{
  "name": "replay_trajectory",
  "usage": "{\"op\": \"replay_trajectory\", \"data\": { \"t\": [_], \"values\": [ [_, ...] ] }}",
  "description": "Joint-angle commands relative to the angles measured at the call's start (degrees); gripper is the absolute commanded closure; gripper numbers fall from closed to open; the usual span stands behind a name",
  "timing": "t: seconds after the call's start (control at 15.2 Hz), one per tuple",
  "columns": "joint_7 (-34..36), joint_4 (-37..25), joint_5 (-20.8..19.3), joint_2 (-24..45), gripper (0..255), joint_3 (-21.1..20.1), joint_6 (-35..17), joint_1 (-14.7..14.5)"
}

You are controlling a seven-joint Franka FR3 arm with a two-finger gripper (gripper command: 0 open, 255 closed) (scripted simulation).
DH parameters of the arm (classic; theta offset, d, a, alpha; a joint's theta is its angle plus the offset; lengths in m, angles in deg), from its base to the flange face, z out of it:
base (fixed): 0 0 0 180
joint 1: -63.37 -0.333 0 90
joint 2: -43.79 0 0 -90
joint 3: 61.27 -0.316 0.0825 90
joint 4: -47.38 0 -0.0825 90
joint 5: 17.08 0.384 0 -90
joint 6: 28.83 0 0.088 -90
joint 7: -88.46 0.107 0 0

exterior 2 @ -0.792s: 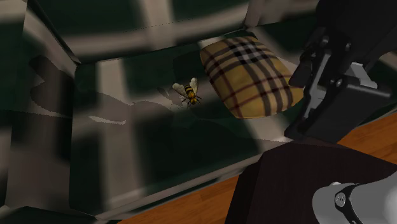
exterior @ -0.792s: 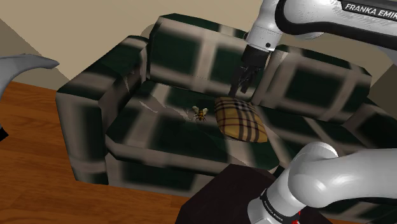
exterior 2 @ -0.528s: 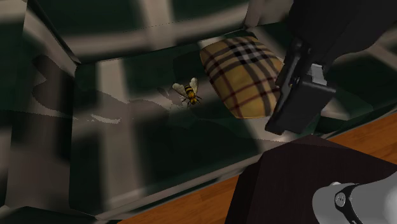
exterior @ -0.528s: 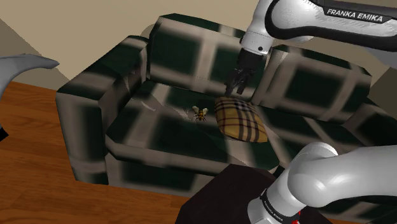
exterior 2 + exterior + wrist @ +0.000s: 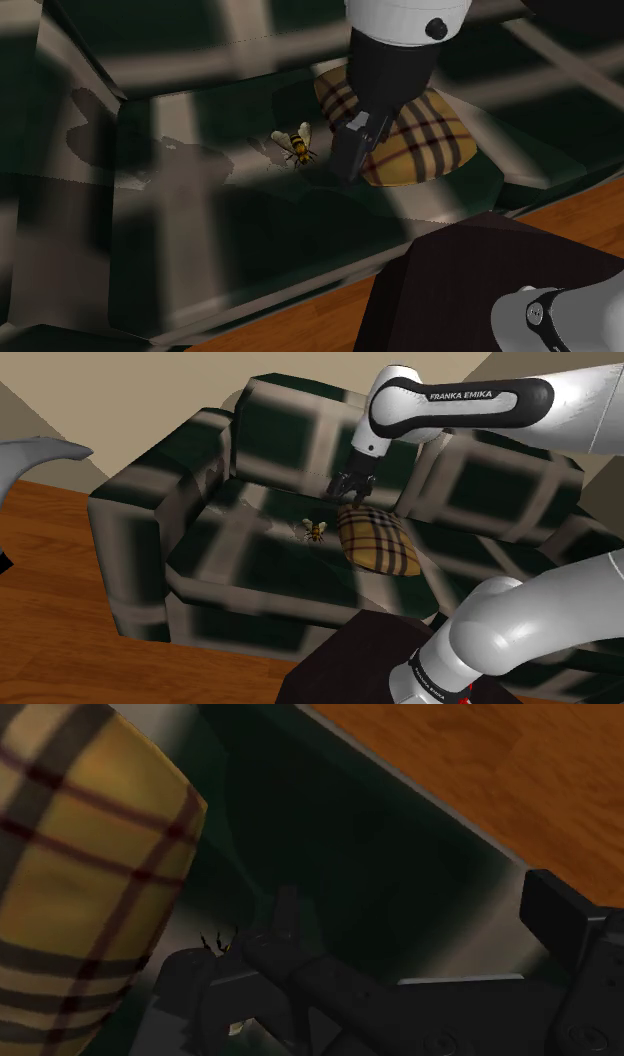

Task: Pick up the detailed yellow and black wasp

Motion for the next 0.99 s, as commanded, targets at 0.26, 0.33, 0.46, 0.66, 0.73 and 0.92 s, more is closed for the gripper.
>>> {"op": "replay_trajectory", "data": {
  "t": [0.26,0.33,0.46,0.66,0.73,0.92],
  "values": [
    [2.27,-3.58,1.17,12.03,0,1.81,-7.59,1.98],
    [2.57,-4.27,1.46,14.01,0,2.14,-8.72,2.28],
    [3.10,-5.80,2.13,17.99,0,2.81,-10.83,2.87],
    [3.75,-8.47,3.38,24.00,0,3.83,-13.62,3.76],
    [3.93,-9.46,3.86,26.01,0,4.15,-14.44,4.06],
    [4.38,-12.68,5.48,32.03,0,5.04,-16.62,5.06]
  ]
}}
